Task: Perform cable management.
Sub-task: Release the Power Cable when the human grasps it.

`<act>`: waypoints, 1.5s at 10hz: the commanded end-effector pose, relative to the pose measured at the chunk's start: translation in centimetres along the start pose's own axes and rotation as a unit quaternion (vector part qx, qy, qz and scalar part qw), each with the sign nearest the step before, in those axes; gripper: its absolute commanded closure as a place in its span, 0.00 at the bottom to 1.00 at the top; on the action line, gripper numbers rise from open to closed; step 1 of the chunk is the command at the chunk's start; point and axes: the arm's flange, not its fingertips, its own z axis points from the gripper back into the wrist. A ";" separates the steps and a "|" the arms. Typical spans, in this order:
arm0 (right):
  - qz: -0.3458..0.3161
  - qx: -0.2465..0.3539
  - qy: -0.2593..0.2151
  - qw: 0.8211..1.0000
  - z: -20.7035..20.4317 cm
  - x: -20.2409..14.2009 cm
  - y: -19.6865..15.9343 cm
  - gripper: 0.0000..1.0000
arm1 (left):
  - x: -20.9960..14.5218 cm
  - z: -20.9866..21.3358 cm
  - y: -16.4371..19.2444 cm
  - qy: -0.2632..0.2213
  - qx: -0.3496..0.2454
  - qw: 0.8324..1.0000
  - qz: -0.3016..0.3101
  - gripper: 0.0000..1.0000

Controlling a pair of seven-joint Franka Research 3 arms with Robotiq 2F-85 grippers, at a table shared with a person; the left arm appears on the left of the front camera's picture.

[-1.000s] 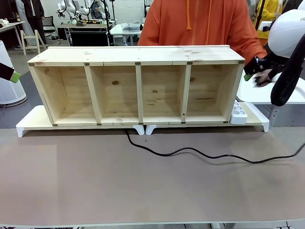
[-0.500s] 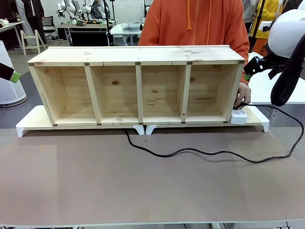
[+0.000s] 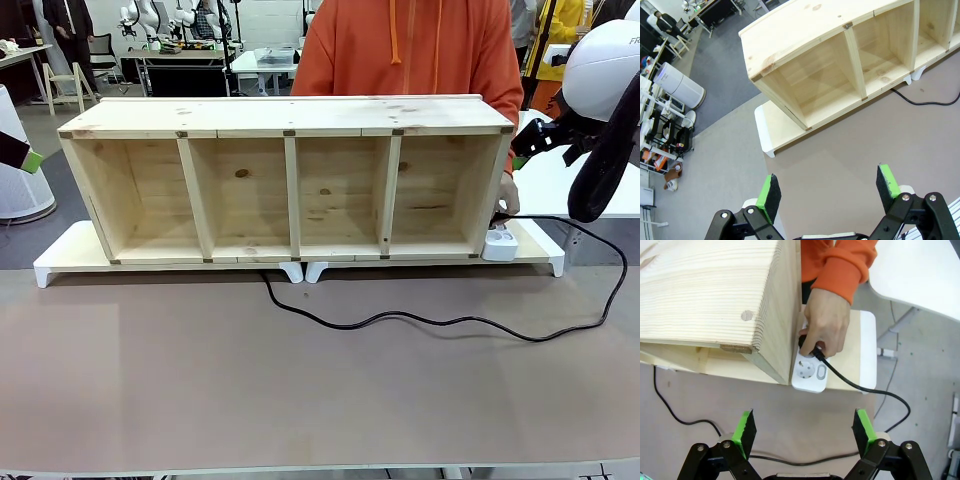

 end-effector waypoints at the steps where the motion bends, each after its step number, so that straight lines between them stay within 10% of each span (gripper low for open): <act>1: -0.006 0.001 0.002 1.000 0.0 0.0 0.0 0.00 | 0.0 0.1 0.0 -0.002 0.002 1.000 0.000 0.00; 15: -0.006 0.001 0.002 1.000 0.0 0.0 0.0 0.00 | 0.0 0.1 0.0 -0.002 0.002 1.000 0.000 0.00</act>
